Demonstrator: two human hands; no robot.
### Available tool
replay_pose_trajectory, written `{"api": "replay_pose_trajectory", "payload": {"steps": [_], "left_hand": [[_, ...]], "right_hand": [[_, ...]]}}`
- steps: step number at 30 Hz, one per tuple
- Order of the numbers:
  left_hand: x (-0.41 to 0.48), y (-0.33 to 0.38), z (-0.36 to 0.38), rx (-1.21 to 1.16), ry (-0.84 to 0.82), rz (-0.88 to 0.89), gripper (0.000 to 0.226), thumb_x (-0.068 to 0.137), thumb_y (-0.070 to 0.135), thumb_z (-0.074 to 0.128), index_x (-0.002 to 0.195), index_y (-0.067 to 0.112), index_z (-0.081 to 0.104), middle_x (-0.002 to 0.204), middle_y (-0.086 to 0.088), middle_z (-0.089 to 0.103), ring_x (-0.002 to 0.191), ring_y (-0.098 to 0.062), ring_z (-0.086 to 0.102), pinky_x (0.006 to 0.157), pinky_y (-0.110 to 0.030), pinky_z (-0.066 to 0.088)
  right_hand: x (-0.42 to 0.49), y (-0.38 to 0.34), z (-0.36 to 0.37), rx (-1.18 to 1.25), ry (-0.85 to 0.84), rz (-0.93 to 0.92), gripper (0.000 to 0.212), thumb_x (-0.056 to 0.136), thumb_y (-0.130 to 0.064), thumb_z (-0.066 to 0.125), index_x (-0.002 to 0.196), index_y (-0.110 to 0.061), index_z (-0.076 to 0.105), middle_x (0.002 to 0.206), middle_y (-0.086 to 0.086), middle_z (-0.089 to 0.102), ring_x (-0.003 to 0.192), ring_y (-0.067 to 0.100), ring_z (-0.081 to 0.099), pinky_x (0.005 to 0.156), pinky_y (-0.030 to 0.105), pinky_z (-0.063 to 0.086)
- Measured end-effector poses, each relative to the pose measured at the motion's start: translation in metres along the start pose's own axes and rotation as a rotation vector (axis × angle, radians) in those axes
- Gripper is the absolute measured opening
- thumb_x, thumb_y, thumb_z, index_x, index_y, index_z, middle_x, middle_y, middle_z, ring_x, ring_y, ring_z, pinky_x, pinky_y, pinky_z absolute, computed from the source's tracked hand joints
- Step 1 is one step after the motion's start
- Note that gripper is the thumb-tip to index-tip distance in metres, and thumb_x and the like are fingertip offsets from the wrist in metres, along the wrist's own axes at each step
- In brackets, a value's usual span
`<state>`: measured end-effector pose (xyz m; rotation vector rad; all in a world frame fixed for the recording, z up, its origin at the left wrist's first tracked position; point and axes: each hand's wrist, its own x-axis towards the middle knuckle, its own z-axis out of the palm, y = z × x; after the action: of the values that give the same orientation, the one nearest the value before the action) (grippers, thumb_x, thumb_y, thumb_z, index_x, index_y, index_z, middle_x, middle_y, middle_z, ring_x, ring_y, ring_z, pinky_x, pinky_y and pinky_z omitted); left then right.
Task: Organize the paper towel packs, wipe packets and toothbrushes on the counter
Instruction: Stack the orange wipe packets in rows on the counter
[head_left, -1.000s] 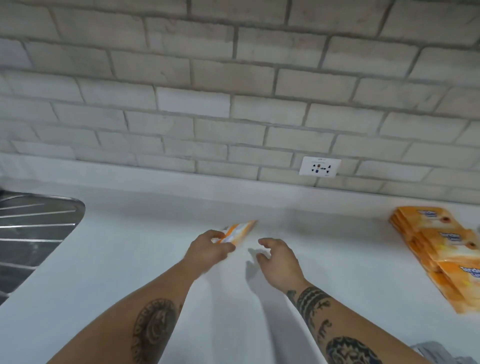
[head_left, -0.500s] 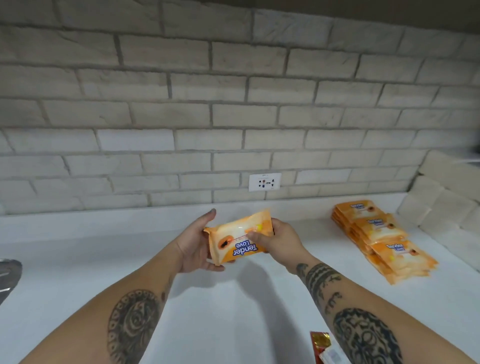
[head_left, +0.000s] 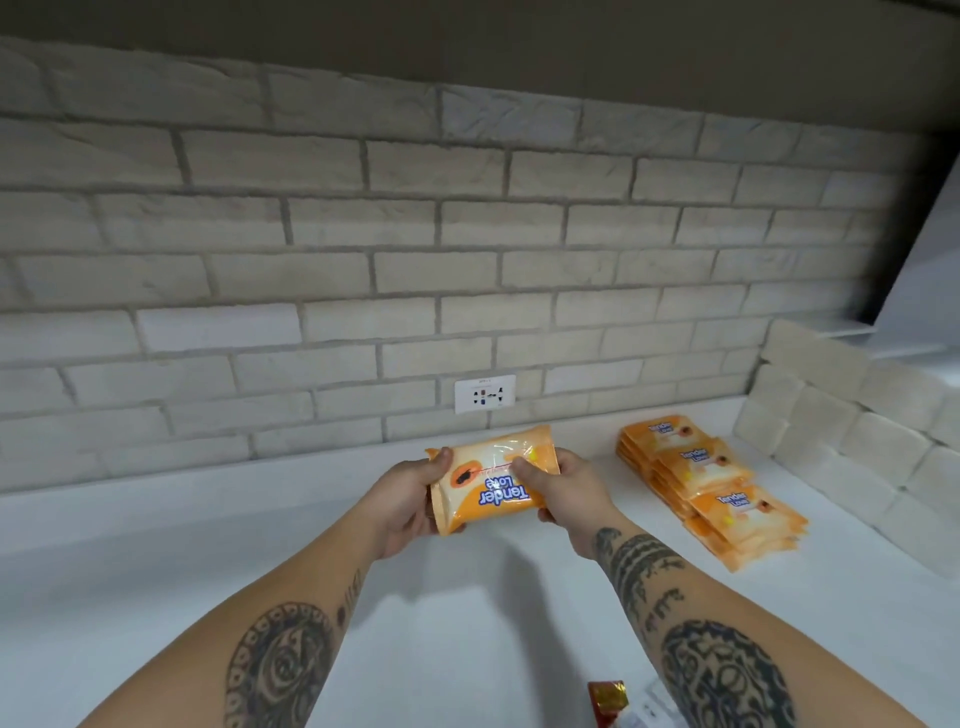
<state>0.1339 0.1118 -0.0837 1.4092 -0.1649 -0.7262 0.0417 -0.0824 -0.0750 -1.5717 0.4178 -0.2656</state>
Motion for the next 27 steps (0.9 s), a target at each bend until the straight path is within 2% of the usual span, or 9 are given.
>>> {"api": "replay_pose_trajectory", "payload": {"steps": [3, 7, 9, 11, 15, 18, 23, 26, 27], "left_hand": [[0.002, 0.008, 0.008, 0.055, -0.045, 0.047, 0.033, 0.101, 0.03, 0.056, 0.123, 0.01, 0.068, 0.105, -0.015, 0.075, 0.09, -0.03, 0.07, 0.081, -0.04, 0.058], [0.005, 0.016, 0.028, 0.255, -0.178, 0.03, 0.038, 0.09, 0.038, 0.071, 0.122, 0.016, 0.069, 0.106, -0.011, 0.076, 0.089, -0.025, 0.071, 0.077, -0.034, 0.056], [0.009, 0.015, 0.047, 0.332, -0.275, 0.004, 0.051, 0.082, 0.04, 0.078, 0.123, 0.011, 0.067, 0.109, -0.011, 0.076, 0.09, -0.024, 0.072, 0.075, -0.032, 0.057], [0.014, 0.012, 0.069, 0.363, -0.308, 0.017, 0.045, 0.089, 0.034, 0.077, 0.125, 0.009, 0.066, 0.114, -0.01, 0.076, 0.094, -0.024, 0.073, 0.079, -0.035, 0.06], [0.026, 0.009, 0.107, 0.224, -0.264, 0.053, 0.033, 0.094, 0.025, 0.071, 0.123, 0.011, 0.067, 0.113, -0.011, 0.077, 0.095, -0.024, 0.075, 0.081, -0.037, 0.061], [0.039, 0.008, 0.136, 0.082, -0.215, 0.08, 0.03, 0.095, 0.018, 0.067, 0.124, 0.01, 0.067, 0.11, -0.011, 0.078, 0.097, -0.026, 0.076, 0.08, -0.04, 0.061], [0.058, 0.006, 0.178, 0.029, -0.213, 0.069, 0.029, 0.093, 0.012, 0.067, 0.122, 0.007, 0.067, 0.109, -0.013, 0.078, 0.095, -0.028, 0.076, 0.073, -0.039, 0.061], [0.076, 0.0, 0.202, 0.039, -0.228, 0.025, 0.03, 0.092, 0.012, 0.068, 0.121, 0.008, 0.066, 0.11, -0.013, 0.078, 0.099, -0.03, 0.076, 0.08, -0.043, 0.061], [0.081, -0.003, 0.211, 0.025, -0.23, 0.01, 0.031, 0.091, 0.014, 0.068, 0.122, 0.009, 0.065, 0.111, -0.013, 0.077, 0.101, -0.031, 0.075, 0.085, -0.046, 0.061]], "right_hand": [[-0.001, -0.006, -0.018, -0.028, -0.043, 0.008, 0.016, 0.09, -0.028, 0.079, 0.098, -0.018, 0.07, 0.081, -0.001, 0.071, 0.064, 0.013, 0.054, 0.055, 0.025, 0.042], [-0.007, -0.017, -0.04, -0.106, -0.087, 0.006, 0.026, 0.085, -0.031, 0.082, 0.105, -0.018, 0.071, 0.077, -0.005, 0.073, 0.061, 0.009, 0.055, 0.056, 0.025, 0.037], [-0.008, -0.021, -0.048, -0.112, -0.042, -0.002, 0.032, 0.083, -0.03, 0.084, 0.109, -0.018, 0.071, 0.075, -0.005, 0.073, 0.058, 0.009, 0.057, 0.055, 0.025, 0.039], [-0.009, -0.022, -0.056, -0.044, 0.033, -0.006, 0.036, 0.083, -0.031, 0.085, 0.112, -0.017, 0.069, 0.08, 0.0, 0.075, 0.062, 0.012, 0.062, 0.056, 0.027, 0.045], [-0.012, -0.019, -0.084, 0.127, 0.081, 0.01, 0.036, 0.091, -0.043, 0.074, 0.115, -0.017, 0.066, 0.097, 0.005, 0.079, 0.082, 0.02, 0.074, 0.074, 0.036, 0.058], [-0.014, -0.01, -0.115, 0.073, 0.046, 0.038, 0.037, 0.093, -0.048, 0.07, 0.116, -0.019, 0.068, 0.104, 0.001, 0.079, 0.09, 0.02, 0.074, 0.078, 0.037, 0.06], [-0.01, 0.012, -0.159, 0.136, 0.032, 0.109, 0.027, 0.099, -0.037, 0.064, 0.114, -0.014, 0.068, 0.1, 0.007, 0.078, 0.081, 0.02, 0.067, 0.077, 0.037, 0.058], [-0.002, 0.02, -0.191, 0.133, 0.066, 0.102, 0.026, 0.099, -0.029, 0.067, 0.115, -0.01, 0.069, 0.107, 0.012, 0.078, 0.086, 0.022, 0.071, 0.089, 0.046, 0.059], [0.002, 0.021, -0.204, 0.106, 0.078, 0.103, 0.026, 0.098, -0.028, 0.069, 0.115, -0.009, 0.07, 0.104, 0.012, 0.079, 0.085, 0.023, 0.072, 0.086, 0.045, 0.061]]}}
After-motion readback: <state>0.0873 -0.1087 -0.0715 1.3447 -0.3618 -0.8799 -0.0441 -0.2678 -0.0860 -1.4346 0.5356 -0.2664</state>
